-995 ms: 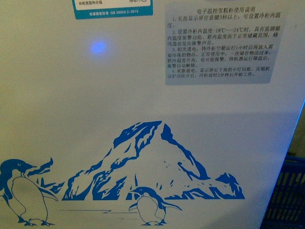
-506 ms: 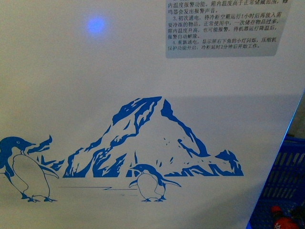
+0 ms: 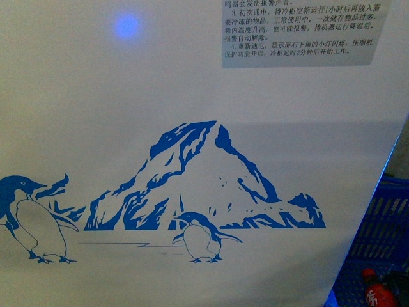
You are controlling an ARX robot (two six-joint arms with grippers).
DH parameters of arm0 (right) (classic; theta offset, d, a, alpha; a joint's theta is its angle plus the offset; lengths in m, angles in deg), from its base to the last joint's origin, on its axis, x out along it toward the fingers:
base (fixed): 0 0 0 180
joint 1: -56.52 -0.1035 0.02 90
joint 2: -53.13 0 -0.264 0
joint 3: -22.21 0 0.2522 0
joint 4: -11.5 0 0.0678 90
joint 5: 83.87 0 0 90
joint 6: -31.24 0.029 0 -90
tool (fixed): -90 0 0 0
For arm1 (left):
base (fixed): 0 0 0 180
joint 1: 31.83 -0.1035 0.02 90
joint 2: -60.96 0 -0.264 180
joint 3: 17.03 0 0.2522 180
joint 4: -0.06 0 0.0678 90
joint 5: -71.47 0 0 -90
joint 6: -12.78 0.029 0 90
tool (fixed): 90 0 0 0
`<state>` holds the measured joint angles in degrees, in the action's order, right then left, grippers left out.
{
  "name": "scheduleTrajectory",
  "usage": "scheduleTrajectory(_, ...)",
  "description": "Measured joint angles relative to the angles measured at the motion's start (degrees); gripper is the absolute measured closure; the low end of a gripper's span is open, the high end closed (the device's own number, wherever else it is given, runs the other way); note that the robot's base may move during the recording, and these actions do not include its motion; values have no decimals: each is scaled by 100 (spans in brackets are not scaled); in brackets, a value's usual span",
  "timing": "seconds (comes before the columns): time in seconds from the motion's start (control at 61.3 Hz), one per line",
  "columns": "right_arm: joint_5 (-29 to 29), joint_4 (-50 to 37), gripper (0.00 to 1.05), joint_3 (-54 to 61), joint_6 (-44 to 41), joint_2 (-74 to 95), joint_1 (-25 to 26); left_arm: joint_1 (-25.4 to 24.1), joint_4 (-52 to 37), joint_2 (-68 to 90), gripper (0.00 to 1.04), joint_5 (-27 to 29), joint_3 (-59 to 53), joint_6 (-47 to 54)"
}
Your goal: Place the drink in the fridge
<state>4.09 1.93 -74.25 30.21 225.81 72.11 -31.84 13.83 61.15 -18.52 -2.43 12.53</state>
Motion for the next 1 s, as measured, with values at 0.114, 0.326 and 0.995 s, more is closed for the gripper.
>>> scheduleTrajectory(0.114,37,-7,41,50,24,-24,-20,0,0,0,8,0,0,0)
scheduleTrajectory(0.326,61,-118,61,428,42,-260,-26,0,0,0,8,0,0,0)
scheduleTrajectory(0.995,1060,245,65,3694,-323,-7729,168,0,0,0,8,0,0,0)
